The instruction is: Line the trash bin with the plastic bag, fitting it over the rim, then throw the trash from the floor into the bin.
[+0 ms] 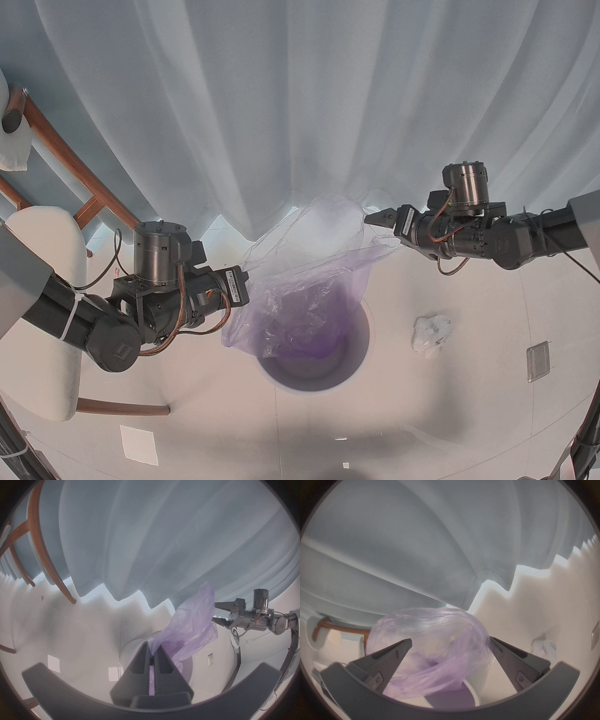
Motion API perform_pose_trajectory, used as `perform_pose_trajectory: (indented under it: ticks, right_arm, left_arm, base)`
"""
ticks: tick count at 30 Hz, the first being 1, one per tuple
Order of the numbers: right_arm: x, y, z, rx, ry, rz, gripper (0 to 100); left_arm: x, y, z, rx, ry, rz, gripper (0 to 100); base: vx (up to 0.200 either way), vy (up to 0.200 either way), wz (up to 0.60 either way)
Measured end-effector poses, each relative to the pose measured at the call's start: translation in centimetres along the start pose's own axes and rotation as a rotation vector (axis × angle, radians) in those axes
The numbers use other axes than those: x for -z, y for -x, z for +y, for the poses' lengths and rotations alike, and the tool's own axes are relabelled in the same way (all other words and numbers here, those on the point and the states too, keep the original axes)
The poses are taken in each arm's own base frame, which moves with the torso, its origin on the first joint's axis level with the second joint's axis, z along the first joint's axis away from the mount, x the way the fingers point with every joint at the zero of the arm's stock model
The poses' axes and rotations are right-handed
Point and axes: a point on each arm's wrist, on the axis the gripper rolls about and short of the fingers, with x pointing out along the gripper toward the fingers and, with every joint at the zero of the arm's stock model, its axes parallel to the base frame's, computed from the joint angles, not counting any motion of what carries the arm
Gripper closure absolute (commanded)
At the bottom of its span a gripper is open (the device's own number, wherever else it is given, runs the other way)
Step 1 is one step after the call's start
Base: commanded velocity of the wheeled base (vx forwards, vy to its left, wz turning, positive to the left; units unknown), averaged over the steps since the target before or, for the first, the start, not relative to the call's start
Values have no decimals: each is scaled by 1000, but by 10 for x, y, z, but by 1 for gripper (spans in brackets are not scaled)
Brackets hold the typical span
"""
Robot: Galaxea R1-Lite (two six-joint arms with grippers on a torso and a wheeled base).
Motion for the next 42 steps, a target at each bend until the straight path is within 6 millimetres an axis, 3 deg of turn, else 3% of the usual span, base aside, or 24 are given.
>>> perform_pose_trajectory:
  ticks: [10,18,28,42]
  right_arm:
    - [0,60,12,38,-178,43,0]
    - [23,91,23,59,-269,93,0]
    - [67,96,51,95,-373,149,0]
    - [96,73,67,116,-446,202,0]
  left_arm:
    - [-10,9,-4,12,1,-46,100]
    - [-16,14,-6,22,2,-66,100]
    - [-17,15,-7,25,3,-71,100]
    - [-16,15,-7,23,4,-67,100]
  base:
    - [0,0,0]
    - [0,0,0]
    - [0,0,0]
    - [0,0,0]
